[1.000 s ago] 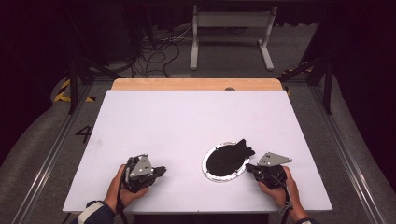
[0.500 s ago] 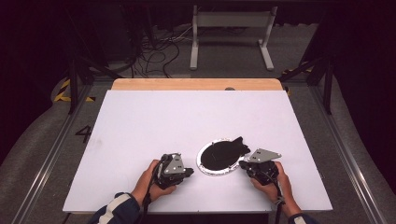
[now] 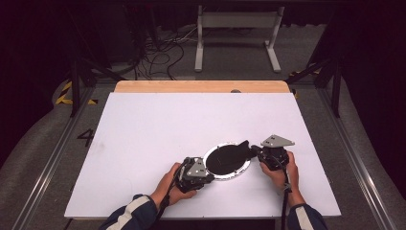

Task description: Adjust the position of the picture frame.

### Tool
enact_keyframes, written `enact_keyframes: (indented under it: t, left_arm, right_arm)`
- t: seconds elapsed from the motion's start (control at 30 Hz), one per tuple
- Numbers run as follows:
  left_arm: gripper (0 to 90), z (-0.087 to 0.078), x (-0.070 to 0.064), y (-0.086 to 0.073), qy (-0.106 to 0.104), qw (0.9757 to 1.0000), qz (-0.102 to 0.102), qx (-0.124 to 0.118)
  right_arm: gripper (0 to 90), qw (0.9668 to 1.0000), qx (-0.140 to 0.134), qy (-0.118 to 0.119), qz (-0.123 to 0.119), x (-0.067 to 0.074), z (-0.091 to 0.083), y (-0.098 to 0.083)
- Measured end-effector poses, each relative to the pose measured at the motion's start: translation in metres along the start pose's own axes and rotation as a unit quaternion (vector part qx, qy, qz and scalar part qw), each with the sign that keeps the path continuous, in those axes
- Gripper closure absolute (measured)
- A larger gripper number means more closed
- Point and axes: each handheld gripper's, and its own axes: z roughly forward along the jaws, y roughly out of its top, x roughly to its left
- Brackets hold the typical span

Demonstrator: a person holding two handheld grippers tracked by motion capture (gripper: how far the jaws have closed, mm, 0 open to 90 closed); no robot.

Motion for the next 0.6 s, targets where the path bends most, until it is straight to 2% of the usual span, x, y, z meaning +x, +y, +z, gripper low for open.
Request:
enact_keyframes:
  t: [0.07,0.17,0.33,0.5,0.6]
  left_arm:
    - [89.1,0.003,-0.003,0.003,0.002,1.0,0.007,0.003]
    - [89.4,0.005,-0.004,0.005,0.004,0.9999,0.013,0.006]
    - [89.8,0.005,-0.007,0.007,0.015,0.9995,0.023,0.013]
    - [89.8,0.005,-0.006,0.007,0.013,0.9997,0.015,0.011]
    - [89.8,0.005,-0.006,0.007,0.015,0.9997,0.017,0.012]
  right_arm:
    - [90.0,0.9999,0.0,-0.005,0.013,-0.004,0.002,0.001]
    - [90.0,0.9996,0.024,0.005,0.011,-0.004,0.011,0.0]
    - [90.0,0.9994,0.028,0.01,0.017,-0.006,0.017,-0.001]
    - [90.0,0.9994,0.031,0.012,0.003,-0.005,0.022,0.0]
    - [90.0,0.9994,0.027,0.02,0.012,-0.008,0.023,-0.001]
